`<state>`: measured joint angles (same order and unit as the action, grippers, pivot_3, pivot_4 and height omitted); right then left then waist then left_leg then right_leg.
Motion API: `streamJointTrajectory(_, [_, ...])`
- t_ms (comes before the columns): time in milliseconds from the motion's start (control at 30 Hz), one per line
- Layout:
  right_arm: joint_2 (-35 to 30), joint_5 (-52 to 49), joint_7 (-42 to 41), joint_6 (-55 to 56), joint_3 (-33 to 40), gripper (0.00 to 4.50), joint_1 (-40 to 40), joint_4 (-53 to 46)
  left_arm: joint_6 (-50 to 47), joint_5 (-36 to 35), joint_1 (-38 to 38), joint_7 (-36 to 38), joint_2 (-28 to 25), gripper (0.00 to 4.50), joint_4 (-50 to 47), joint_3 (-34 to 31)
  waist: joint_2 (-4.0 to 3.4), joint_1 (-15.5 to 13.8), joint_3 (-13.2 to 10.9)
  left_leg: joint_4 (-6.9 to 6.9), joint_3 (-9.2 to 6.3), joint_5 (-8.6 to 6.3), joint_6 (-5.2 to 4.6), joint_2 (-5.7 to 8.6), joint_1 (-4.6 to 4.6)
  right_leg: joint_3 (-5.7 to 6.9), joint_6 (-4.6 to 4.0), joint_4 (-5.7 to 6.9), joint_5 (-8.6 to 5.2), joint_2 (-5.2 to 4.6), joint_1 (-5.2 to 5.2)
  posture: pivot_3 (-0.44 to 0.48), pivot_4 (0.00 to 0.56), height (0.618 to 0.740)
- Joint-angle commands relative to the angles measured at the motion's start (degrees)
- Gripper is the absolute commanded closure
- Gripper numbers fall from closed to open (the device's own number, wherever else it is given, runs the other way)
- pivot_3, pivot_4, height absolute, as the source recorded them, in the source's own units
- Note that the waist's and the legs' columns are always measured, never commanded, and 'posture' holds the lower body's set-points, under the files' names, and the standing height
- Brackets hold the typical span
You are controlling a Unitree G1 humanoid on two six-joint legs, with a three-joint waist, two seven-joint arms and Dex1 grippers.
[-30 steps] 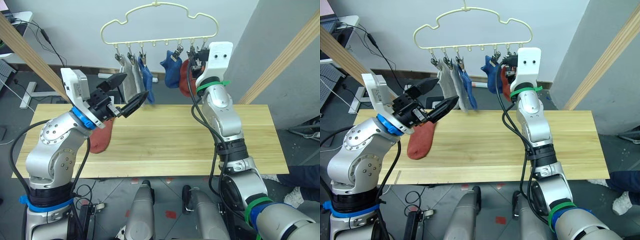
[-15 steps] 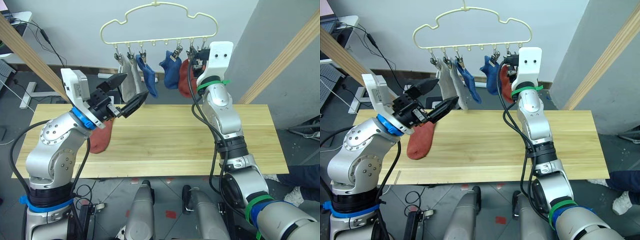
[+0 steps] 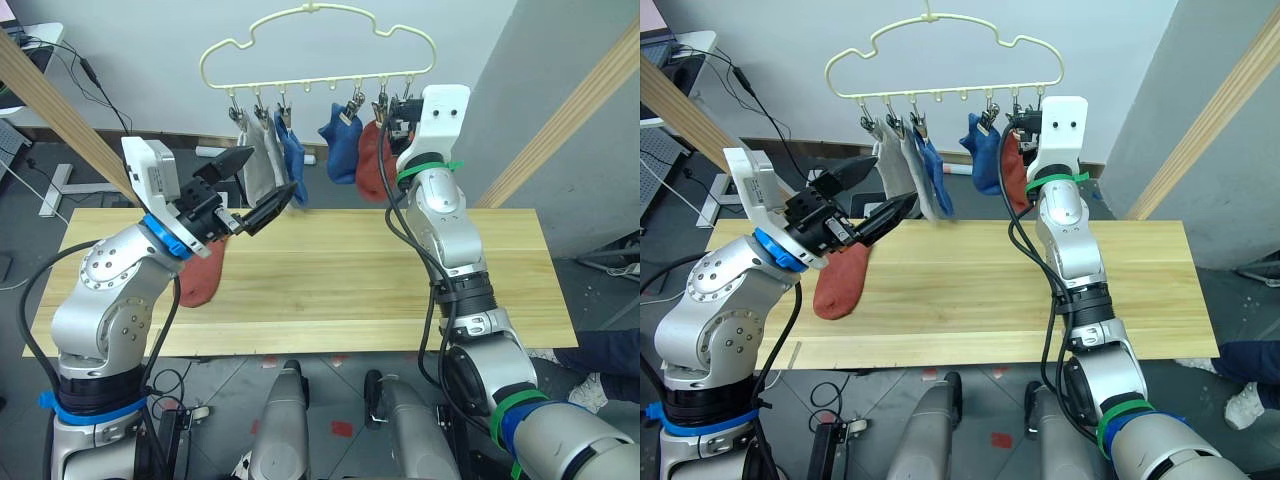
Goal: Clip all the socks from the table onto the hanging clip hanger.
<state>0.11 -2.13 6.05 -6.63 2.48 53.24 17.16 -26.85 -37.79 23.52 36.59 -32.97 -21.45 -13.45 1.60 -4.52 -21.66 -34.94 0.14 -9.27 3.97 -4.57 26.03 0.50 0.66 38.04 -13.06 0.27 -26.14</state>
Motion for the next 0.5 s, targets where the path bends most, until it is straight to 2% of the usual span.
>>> streamJointTrajectory(33, [0.7, -0.7, -1.3, 1.1, -0.5, 2.13, -1.2, -5.1, 0.6, -0.4, -0.3, -0.4, -0.3, 0.0, -2.2, -0.9, 0.0, 0.0, 0.0, 0.01, 0.0, 0.0, 0.0, 0.0, 0.0, 0.0, 0.0, -0.01, 0.0, 0.0, 0.0, 0.247, 0.383, 0.74])
streamJointTrajectory(500, [0.9, 1.3, 1.3, -0.1, 0.1, 2.13, 1.5, -0.6, 0.2, -0.8, 0.1, -0.8, -0.4, 0.0, -2.1, -0.7, -0.01, 0.0, 0.0, 0.02, 0.01, 0.0, 0.0, 0.0, 0.0, 0.0, -0.01, -0.03, -0.01, 0.0, -0.01, 0.247, 0.383, 0.74])
